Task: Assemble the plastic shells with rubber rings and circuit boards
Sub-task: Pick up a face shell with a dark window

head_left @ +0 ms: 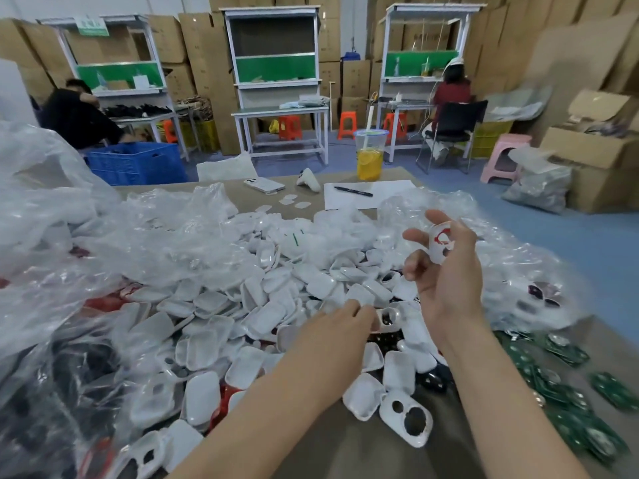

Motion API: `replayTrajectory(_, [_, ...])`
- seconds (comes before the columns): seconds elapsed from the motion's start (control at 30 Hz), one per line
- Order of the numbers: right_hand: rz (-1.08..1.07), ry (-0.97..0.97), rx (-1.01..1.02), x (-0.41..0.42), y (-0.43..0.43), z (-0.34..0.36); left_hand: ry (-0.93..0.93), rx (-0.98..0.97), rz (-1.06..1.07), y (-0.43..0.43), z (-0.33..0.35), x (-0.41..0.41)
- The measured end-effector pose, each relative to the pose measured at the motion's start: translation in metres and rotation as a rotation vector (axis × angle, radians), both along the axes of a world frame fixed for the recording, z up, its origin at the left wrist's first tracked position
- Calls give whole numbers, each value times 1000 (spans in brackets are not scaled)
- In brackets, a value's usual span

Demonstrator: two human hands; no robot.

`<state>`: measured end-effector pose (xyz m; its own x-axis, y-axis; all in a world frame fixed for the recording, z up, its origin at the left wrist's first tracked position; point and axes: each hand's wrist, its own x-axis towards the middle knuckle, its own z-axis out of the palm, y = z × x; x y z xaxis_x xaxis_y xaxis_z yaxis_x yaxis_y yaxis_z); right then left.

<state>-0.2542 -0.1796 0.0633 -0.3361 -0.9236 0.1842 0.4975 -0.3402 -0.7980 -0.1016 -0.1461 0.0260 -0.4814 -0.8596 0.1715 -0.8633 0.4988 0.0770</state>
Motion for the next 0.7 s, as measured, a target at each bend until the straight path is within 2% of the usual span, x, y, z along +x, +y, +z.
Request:
replayTrajectory(0.17, [-8,-25,19,-2,-3,-4,75,10,-33,6,-15,1])
replayTrajectory(0.33, [-1,-15,26,-2,-2,-6,-39,-52,23,-2,-17,-10])
replayTrajectory(0.47, [-1,-3,46,-2,-2,-7,-119,-28,21,-12,-12,-16])
replayTrajectory(0.7, [-4,50,83,1,-6,-13,-146,-29,-9,-12,-7,-18])
